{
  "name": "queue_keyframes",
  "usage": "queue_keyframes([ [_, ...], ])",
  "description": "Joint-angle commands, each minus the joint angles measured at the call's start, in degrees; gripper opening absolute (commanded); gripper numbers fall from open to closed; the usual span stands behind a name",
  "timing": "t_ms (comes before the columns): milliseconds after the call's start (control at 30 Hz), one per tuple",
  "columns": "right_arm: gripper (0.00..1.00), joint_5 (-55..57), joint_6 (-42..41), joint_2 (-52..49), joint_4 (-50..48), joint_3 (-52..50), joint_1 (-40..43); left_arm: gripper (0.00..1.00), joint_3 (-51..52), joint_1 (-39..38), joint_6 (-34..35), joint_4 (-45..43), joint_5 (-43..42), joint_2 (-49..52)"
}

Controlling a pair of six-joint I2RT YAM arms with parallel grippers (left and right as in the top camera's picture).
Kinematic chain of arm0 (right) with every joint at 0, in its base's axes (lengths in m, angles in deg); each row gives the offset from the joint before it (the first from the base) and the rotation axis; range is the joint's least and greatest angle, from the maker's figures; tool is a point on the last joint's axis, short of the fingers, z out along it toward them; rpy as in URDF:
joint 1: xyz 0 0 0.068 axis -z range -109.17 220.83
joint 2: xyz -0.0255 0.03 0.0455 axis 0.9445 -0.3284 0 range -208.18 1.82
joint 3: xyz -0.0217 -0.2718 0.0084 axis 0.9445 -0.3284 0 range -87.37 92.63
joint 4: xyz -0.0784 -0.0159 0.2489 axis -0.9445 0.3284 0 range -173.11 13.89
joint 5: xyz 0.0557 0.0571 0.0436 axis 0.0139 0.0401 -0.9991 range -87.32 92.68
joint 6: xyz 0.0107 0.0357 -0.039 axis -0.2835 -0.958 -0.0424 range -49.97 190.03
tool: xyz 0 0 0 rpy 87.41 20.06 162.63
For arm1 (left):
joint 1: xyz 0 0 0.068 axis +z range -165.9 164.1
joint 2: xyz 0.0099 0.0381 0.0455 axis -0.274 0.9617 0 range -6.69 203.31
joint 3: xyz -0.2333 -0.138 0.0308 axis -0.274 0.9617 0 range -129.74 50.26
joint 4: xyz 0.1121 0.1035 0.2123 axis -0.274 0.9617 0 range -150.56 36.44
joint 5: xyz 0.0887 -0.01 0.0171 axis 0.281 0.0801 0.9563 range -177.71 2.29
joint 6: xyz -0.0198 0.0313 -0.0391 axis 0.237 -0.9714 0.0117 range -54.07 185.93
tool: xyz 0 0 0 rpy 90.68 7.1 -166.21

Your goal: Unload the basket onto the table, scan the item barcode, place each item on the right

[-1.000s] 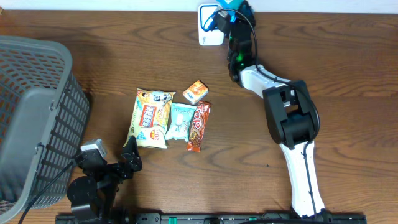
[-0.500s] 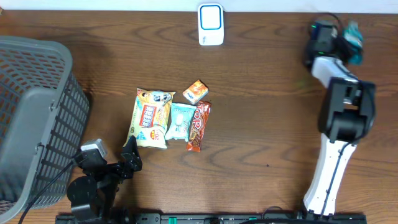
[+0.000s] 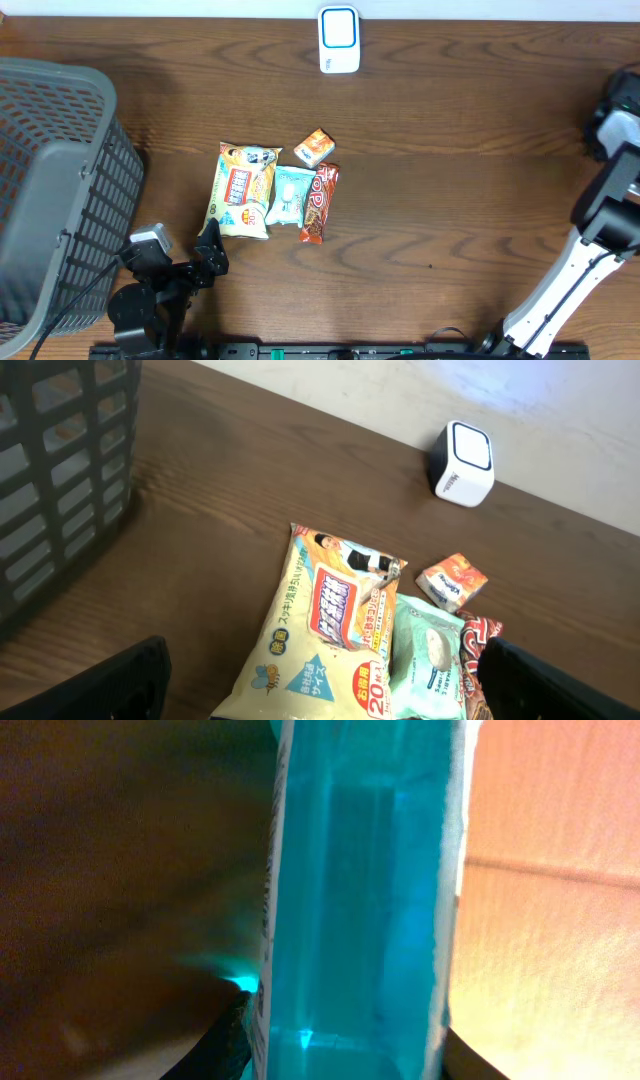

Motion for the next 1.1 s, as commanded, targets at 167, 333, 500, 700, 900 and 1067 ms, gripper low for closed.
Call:
queue_keyframes([
  [167, 0.89, -5.4, -6.5, 3.4, 3.1, 0.0, 3.9, 0.98, 0.1, 0.1, 0.3, -0.2, -0.7, -0.2],
  [333, 0.99, -16.7, -6.5, 9.8, 5.8, 0.0, 3.4, 0.98, 0.1, 0.1, 0.3, -0.2, -0.7, -0.2],
  [500, 0.90, -32.3, -6.5, 16.3, 8.9, 0.0, 3.0, 0.98, 0.1, 0.1, 0.3, -0.2, -0.7, -0.2],
  [700, 0.85, -48.7, -8.9, 21.8, 13.3, 0.0, 0.5, 0.98, 0.1, 0.1, 0.3, -0.2, -0.7, -0.2],
  [900, 0.99, -92.1, -30.3, 28.2, 15.5, 0.0, -7.6, 0.98, 0.1, 0.1, 0.3, -0.2, -0.7, -0.2],
  [1067, 0.99, -99.4, -41.2, 27.7, 23.6, -0.2, -23.0, 0.98, 0.1, 0.1, 0.3, -0.2, -0.7, -0.2],
])
